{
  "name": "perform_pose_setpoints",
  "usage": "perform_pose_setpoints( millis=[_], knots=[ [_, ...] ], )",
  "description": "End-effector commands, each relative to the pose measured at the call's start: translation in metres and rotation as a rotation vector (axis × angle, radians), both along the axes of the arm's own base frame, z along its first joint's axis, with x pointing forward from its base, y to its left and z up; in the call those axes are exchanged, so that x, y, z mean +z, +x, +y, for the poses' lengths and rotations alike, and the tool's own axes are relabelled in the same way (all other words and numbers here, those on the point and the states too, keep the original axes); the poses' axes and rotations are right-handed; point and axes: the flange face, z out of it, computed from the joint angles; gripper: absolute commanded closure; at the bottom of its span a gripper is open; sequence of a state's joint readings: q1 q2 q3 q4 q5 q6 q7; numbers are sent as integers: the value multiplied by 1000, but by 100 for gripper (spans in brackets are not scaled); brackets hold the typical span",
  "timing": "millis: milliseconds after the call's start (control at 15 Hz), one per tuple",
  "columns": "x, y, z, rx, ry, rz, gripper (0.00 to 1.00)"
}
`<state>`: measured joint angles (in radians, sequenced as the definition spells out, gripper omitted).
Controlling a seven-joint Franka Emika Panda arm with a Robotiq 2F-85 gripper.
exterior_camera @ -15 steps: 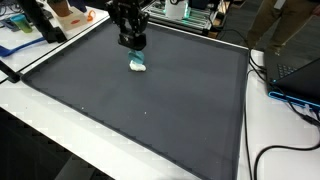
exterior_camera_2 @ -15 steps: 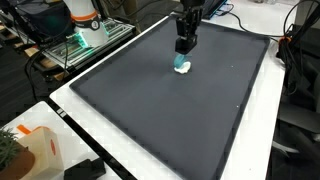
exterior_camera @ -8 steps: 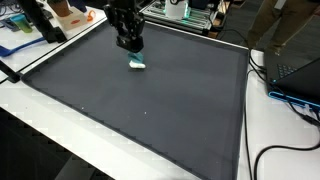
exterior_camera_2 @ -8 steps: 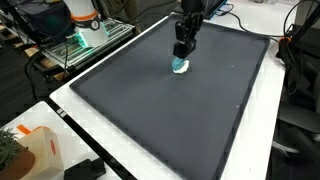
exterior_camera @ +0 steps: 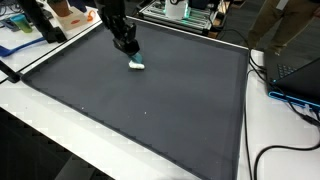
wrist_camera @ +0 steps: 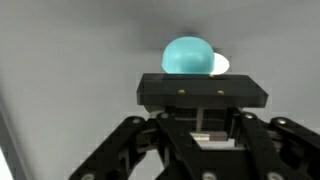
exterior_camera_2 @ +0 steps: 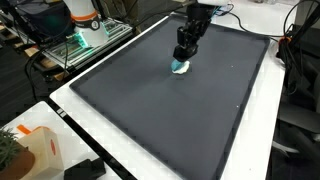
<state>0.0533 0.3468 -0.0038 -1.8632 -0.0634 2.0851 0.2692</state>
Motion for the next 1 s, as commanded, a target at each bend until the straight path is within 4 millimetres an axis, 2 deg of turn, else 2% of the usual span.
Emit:
perform_pose_setpoints(
  millis=[0,267,533,667,733,800,867,933],
  knots=[
    [39,-28,22,76,-18,14,78],
    [96,-69,65,192,-32,-86,78],
    [135,-139,109,286,102,53,78],
    [152,-175,122,320,147,126,78],
    [164,-189,121,308,140,127,78],
    [152,-156,126,299,116,115,78],
    [160,-164,128,305,114,109,53],
    [164,-166,129,307,114,100,53]
  ],
)
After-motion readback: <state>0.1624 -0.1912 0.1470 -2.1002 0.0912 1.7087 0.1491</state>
